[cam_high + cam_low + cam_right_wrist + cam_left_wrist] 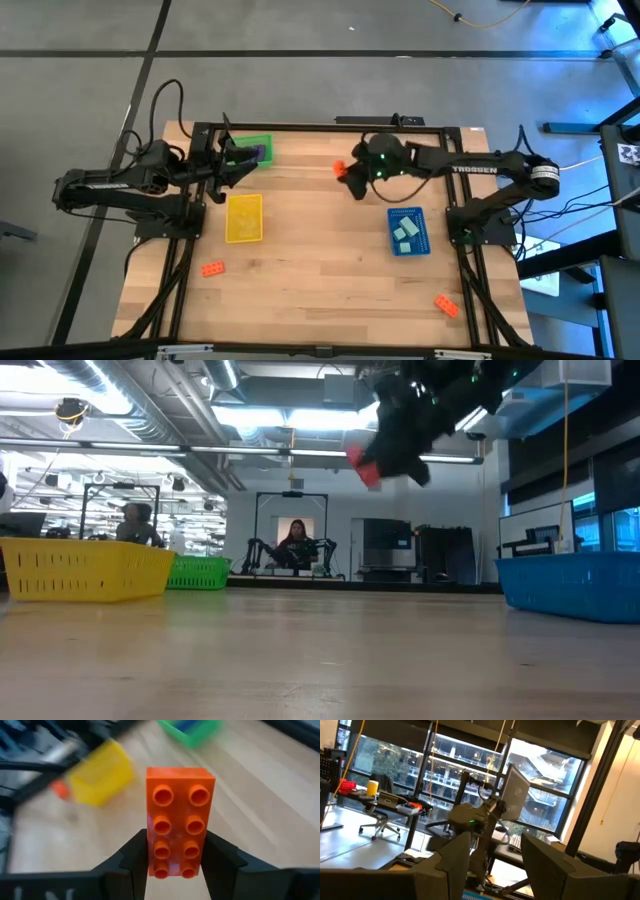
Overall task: Sort & place blocks by color
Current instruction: Put the top right orange game piece into the yellow bin
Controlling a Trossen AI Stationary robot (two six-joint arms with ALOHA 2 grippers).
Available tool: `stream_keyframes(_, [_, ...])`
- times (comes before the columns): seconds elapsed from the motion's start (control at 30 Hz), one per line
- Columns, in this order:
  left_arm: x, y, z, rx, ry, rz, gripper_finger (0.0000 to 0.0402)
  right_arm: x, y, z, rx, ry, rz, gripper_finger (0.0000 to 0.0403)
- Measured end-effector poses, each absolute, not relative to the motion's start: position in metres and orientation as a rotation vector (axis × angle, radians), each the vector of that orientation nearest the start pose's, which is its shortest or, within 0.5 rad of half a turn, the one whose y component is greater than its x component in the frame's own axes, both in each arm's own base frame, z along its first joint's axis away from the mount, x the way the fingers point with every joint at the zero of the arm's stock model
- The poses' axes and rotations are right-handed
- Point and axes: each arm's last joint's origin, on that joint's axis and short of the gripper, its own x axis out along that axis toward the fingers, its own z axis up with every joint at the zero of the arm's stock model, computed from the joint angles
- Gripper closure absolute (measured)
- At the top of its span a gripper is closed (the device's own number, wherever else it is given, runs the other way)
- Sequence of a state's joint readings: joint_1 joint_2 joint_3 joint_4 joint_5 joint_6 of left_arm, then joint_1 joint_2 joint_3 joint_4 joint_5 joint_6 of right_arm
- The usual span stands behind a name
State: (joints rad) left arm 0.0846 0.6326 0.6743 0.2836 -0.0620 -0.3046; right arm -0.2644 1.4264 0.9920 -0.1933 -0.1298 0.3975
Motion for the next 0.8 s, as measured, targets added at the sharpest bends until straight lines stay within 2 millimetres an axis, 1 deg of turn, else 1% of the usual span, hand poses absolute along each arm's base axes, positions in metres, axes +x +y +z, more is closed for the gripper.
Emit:
stream_keyframes(0.07, [0.141, 0.014, 0.360, -0.298, -0.338, 0.096, 0.0234, 0.306, -0.063, 0.264, 0.499, 0.518, -0.224, 0.0260])
stream_keyframes(0.23, [0.141, 0.014, 0.359, -0.301, -0.335, 0.114, 0.0234, 0.317, -0.035, 0.278, 0.477, 0.407, -0.163, 0.0260])
stream_keyframes(0.43, [0.149, 0.017, 0.355, -0.309, -0.308, 0.177, 0.0225, 0.328, -0.013, 0.312, 0.381, 0.318, -0.129, 0.0260])
stream_keyframes(0.53, [0.155, 0.017, 0.352, -0.334, -0.287, 0.178, 0.0211, 0.330, -0.003, 0.331, 0.317, 0.269, -0.107, 0.0260])
stream_keyframes(0.67, [0.163, 0.018, 0.346, -0.365, -0.249, 0.181, 0.0181, 0.331, 0.006, 0.351, 0.264, 0.213, -0.087, 0.0260])
stream_keyframes(0.8, [0.175, 0.018, 0.342, -0.367, -0.233, 0.151, 0.0148, 0.334, 0.010, 0.358, 0.219, 0.200, -0.070, 0.0260])
